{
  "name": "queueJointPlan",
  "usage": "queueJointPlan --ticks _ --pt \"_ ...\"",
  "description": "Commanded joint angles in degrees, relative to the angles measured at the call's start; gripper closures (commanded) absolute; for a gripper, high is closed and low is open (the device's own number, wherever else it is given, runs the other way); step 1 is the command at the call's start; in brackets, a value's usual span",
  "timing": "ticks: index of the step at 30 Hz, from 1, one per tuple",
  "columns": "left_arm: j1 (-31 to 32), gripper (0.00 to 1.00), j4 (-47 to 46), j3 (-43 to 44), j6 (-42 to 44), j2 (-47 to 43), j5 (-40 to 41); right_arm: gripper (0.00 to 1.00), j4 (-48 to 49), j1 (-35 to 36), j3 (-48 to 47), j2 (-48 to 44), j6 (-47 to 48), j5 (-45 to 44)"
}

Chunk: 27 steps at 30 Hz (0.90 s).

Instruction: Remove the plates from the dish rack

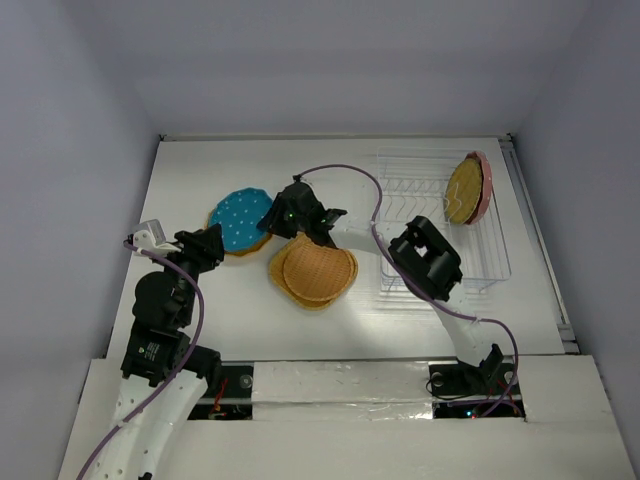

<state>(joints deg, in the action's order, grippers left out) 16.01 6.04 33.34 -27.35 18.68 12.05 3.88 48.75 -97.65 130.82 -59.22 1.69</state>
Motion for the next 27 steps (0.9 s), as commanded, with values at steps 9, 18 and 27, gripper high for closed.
queueJointPlan --ticks 9,18,27 --pt "-0.3 0.57 -2.1 -0.3 0.0 -0.4 -0.2 0.2 -8.2 0.5 -2.6 -3.8 10.5 -1.3" --pt "-0.3 0.57 -2.0 -0.3 0.1 -0.8 -0.2 0.21 -14.2 0.5 4.2 -16.0 17.9 -10.6" --pt "-0.3 0.93 -2.7 -0.5 0.3 -1.8 -0.2 1.0 -28.2 -6.4 21.6 -41.2 25.7 -41.2"
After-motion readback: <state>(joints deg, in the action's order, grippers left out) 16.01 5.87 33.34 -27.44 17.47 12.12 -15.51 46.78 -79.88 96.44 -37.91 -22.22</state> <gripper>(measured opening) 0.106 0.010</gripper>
